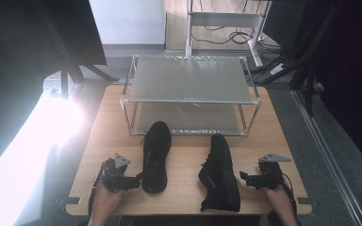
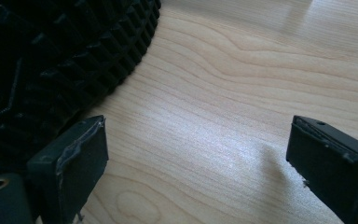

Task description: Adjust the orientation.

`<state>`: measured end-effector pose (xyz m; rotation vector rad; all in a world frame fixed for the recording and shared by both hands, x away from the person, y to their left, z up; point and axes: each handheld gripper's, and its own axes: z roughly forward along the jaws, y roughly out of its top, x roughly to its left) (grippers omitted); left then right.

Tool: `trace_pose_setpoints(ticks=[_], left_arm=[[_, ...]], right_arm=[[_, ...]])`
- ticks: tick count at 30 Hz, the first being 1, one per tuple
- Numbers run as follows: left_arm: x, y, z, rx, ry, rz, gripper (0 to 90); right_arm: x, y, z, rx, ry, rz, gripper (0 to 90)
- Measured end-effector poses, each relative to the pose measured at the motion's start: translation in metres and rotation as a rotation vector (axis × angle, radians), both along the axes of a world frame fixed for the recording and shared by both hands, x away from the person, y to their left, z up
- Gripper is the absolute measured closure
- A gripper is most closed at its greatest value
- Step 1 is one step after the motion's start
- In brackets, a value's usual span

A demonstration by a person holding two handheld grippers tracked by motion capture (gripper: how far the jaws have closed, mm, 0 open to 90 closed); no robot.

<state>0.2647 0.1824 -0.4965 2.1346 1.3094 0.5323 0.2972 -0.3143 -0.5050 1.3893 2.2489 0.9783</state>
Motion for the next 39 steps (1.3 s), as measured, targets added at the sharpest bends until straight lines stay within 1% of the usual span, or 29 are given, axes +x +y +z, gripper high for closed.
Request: trace_pose_setpoints(ticks=[5, 7, 10, 11, 14, 16, 19, 21, 23, 27, 32, 35, 38, 39], left_arm=[[0.0, -0.008, -0.001, -0.015, 0.005, -0.02, 3.8], [0.001, -0.007, -0.001, -0.017, 0.005, -0.018, 3.1], [0.002, -0.005, -0.003, -0.038, 0.015, -0.019, 1.2], [0.003, -0.004, -0.002, -0.036, 0.015, -0.02, 0.0], [0.002, -0.002, -0.001, -0.021, -0.013, -0.012, 0.0], [0.001, 0.001, 0.0, -0.031, -0.032, 0.001, 0.0], [0.0, 0.005, 0.002, -0.052, -0.057, 0.014, 0.0], [-0.001, 0.007, 0.002, -0.062, -0.067, 0.012, 0.0], [-0.001, 0.007, 0.001, -0.068, -0.07, 0.008, 0.0], [-0.001, 0.007, 0.0, -0.075, -0.062, 0.012, 0.0], [-0.001, 0.01, 0.001, -0.082, -0.062, 0.022, 0.0], [-0.002, 0.013, 0.001, -0.084, -0.062, 0.032, 0.0], [-0.002, 0.014, 0.001, -0.076, -0.061, 0.034, 0.0], [-0.002, 0.014, 0.001, -0.076, -0.06, 0.034, 0.0]], right_arm=[[0.0, 0.0, 0.0, -0.001, -0.001, 0.003, 5.8], [0.0, 0.0, 0.0, -0.002, 0.0, 0.004, 5.9], [0.0, 0.0, 0.0, 0.002, 0.0, 0.002, 5.9], [0.0, 0.0, 0.001, 0.005, 0.0, -0.001, 5.9], [-0.001, -0.002, 0.003, 0.004, -0.014, -0.008, 5.9], [-0.001, -0.004, 0.006, 0.011, -0.023, -0.014, 5.9], [-0.002, -0.006, 0.012, 0.025, -0.05, -0.018, 5.6], [-0.003, -0.006, 0.017, 0.037, -0.068, -0.014, 4.9], [-0.004, -0.005, 0.023, 0.048, -0.087, -0.008, 4.0], [-0.006, -0.003, 0.036, 0.064, -0.112, 0.021, 1.8], [-0.009, 0.003, 0.052, 0.081, -0.127, 0.051, 1.7], [-0.01, 0.011, 0.06, 0.075, -0.126, 0.075, 1.7], [-0.009, 0.022, 0.066, 0.065, -0.123, 0.1, 1.7], [-0.009, 0.025, 0.067, 0.062, -0.129, 0.102, 1.7]])
